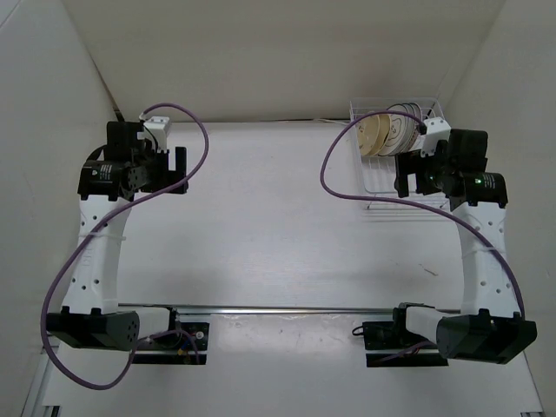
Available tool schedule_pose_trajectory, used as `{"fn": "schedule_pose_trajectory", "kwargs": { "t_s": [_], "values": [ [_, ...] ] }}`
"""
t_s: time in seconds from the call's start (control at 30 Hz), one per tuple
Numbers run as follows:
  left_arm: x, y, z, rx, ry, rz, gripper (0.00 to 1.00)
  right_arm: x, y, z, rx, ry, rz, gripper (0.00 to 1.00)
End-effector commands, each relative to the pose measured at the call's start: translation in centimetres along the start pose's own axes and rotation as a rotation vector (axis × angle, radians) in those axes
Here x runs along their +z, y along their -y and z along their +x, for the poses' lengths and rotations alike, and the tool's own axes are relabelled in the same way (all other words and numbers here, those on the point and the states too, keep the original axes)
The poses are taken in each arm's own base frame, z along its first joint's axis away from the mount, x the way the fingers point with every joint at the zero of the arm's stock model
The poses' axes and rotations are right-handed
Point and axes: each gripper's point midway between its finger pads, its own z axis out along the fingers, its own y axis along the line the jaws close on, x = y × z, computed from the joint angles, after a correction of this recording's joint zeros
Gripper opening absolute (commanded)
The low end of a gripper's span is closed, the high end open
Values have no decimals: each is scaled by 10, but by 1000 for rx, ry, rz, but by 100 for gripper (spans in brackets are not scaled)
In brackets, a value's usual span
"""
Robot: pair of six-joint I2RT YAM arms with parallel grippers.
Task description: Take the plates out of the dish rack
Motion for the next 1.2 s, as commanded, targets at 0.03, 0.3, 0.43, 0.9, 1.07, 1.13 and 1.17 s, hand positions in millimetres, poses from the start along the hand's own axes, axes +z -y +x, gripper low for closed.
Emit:
{"fn": "schedule_pose_trajectory", "kwargs": {
  "t_s": [0.03, 0.3, 0.43, 0.9, 1.07, 1.13, 1.17],
  "values": [
    [-20, -6, -37, 25, 126, -38, 99, -8, 12, -23, 19, 71, 72, 100],
    [-34, -10, -81, 158, 212, -42, 99, -19, 35, -22, 41, 121, 229, 100],
    [-9, -6, -67, 81, 134, -30, 99, -17, 53, -34, 11, 112, 302, 100],
    [36, 7, -52, 68, 31, 53, 99, 12, 79, -171, 117, 338, 266, 99],
    [39, 5, -40, 105, -20, 51, 99, 72, 95, -198, 99, 314, 255, 72],
    [36, 16, -33, 121, -47, 120, 99, 86, 95, -204, 96, 311, 235, 57],
    [36, 19, -33, 121, -46, 137, 99, 97, 96, -208, 94, 312, 221, 48]
  ]
}}
